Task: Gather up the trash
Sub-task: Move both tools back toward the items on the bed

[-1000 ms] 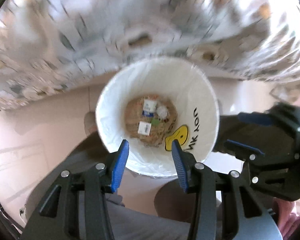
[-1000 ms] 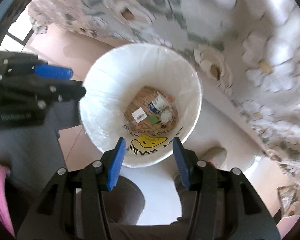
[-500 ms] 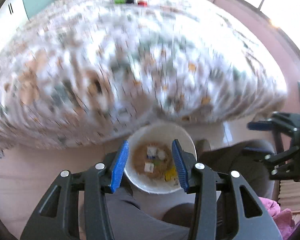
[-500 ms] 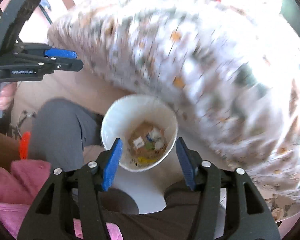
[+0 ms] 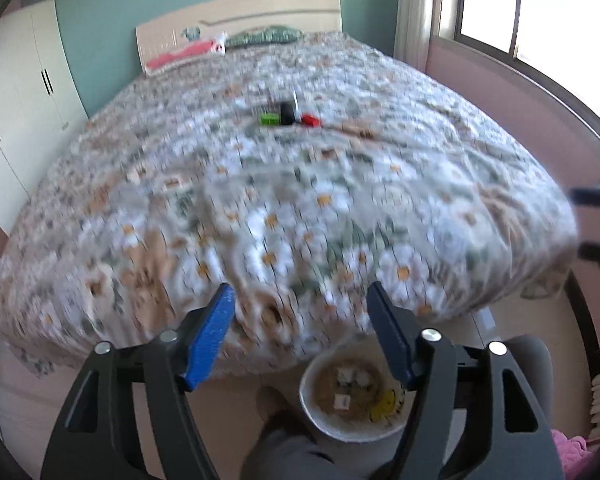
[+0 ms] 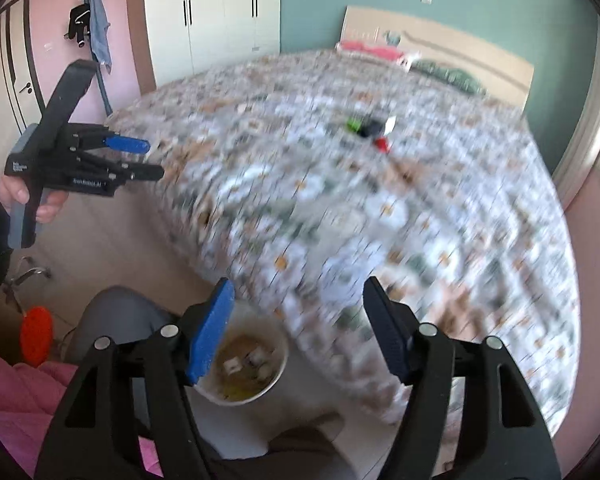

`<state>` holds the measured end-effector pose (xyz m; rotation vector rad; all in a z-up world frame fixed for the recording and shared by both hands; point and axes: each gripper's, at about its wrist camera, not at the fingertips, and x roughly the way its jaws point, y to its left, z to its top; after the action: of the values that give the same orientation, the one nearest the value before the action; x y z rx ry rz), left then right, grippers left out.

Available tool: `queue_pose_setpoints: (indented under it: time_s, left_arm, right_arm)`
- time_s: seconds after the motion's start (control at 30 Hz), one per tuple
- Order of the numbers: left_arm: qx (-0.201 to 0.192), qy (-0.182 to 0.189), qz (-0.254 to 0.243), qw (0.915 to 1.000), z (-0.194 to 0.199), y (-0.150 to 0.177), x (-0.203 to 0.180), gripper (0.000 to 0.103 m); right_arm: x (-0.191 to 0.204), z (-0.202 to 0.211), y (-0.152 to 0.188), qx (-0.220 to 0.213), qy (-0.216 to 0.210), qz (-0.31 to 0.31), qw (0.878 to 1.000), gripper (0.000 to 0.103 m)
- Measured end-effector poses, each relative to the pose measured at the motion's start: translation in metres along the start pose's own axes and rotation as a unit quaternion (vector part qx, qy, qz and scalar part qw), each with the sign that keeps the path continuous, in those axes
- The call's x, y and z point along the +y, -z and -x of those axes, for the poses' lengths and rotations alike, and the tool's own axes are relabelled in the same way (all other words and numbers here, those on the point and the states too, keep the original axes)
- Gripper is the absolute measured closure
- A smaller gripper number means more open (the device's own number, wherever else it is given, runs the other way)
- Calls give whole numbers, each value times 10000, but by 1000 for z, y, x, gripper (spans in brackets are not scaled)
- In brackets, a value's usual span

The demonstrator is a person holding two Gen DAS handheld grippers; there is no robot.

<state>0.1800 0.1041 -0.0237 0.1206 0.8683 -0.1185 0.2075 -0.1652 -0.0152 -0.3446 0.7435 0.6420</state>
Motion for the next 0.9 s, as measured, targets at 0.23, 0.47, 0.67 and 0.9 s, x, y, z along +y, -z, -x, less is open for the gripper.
queue_pose_setpoints:
  time_s: [0.23,0.47,0.67,0.9]
  left_arm:
    - [-268,-112,-108,9995,3,-46,5,23]
    - [-393,-198,-253,9987,-11,-84,9,22]
    - [-349,-277,-478,9979,-38,-118,20,22]
    - [-332,-248,-771,9962,-80,-153,35,22]
  right_arm:
    - [-19,12,-46,-279,198,138,9993,33]
    - [-32,0,-89,-412,283,290,9983,33]
    - [-46,-23,-119,-365,352,379,9980,33]
    - [-71,-71,-153,-242,386,441,9980,33]
